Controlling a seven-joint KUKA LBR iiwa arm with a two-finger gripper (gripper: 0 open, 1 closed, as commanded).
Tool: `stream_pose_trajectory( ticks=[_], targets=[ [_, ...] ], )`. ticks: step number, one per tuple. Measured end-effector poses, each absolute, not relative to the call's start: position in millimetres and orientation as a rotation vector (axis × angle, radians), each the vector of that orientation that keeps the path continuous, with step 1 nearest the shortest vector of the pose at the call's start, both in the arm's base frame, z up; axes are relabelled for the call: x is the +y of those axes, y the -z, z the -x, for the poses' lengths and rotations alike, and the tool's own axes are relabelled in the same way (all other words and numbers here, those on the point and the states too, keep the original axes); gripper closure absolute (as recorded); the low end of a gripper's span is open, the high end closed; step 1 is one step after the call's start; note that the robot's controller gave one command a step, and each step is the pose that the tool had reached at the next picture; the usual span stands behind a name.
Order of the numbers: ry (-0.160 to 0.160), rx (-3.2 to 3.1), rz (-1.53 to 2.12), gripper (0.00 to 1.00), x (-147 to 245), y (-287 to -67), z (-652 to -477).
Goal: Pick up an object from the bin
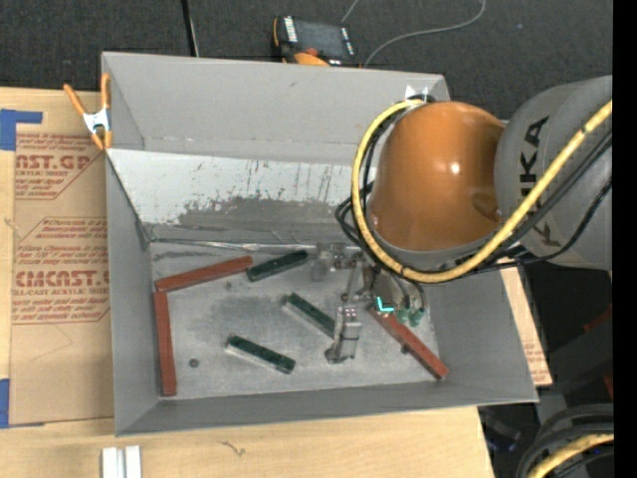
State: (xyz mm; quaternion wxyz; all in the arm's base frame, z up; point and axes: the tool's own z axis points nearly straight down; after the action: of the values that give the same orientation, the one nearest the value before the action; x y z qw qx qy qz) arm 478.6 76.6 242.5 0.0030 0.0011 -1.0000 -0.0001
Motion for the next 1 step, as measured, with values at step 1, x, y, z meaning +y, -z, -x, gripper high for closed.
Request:
stream_pose_trajectory(
  ticks=[1],
  targets=[
    [0.0, -3.137, -0.038, 0.0, 30.7, -65.1, -532.7]
  ],
)
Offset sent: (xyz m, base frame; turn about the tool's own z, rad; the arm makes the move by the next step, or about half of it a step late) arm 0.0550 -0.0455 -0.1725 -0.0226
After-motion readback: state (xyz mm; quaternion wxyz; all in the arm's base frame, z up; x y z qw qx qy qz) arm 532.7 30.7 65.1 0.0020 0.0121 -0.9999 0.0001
